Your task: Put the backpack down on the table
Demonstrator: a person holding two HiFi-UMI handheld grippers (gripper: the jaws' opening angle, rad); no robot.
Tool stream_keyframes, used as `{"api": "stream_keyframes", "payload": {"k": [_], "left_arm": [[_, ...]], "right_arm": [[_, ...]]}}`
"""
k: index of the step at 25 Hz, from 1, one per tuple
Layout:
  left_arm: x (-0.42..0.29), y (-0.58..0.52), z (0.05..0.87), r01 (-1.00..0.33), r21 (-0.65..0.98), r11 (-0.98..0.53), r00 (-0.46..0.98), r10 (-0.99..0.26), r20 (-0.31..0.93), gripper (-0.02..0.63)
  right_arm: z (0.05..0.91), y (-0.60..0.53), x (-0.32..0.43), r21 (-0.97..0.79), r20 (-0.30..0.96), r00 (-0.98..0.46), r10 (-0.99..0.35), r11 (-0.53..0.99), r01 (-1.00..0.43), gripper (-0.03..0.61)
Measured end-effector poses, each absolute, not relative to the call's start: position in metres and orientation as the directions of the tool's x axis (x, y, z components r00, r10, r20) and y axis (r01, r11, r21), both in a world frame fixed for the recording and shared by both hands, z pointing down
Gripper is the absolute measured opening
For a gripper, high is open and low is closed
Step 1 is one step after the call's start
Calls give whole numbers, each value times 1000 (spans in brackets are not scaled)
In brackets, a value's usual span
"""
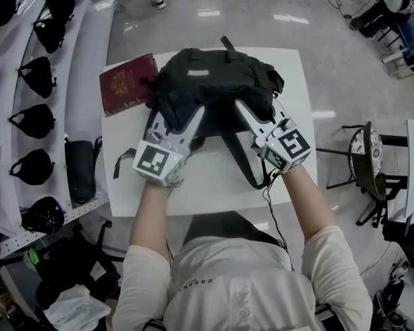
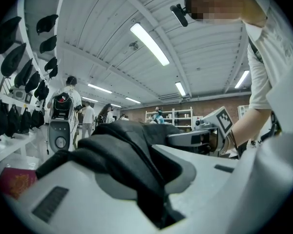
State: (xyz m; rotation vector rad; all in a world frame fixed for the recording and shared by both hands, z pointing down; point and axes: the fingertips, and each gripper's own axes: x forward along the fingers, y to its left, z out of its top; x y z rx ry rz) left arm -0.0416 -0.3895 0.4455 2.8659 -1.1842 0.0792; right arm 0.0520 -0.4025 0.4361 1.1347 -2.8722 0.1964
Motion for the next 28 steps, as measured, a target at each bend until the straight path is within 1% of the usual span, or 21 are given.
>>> {"api": "stream_keyframes", "payload": {"k": [7, 14, 28], "left_arm": [[-40, -359, 460, -693, 72, -717, 721, -689, 78, 80], [-37, -325, 484, -699, 153, -699, 714, -691, 108, 81], [-28, -277, 534, -710, 192, -678, 704, -685, 188, 95]], "right_arm": [[451, -373, 54, -139, 100, -735, -670, 722, -677, 106], [476, -339, 59, -204, 138, -742, -656, 714, -669, 112], [531, -295, 72, -293, 215, -730, -649, 670, -682, 155]]}}
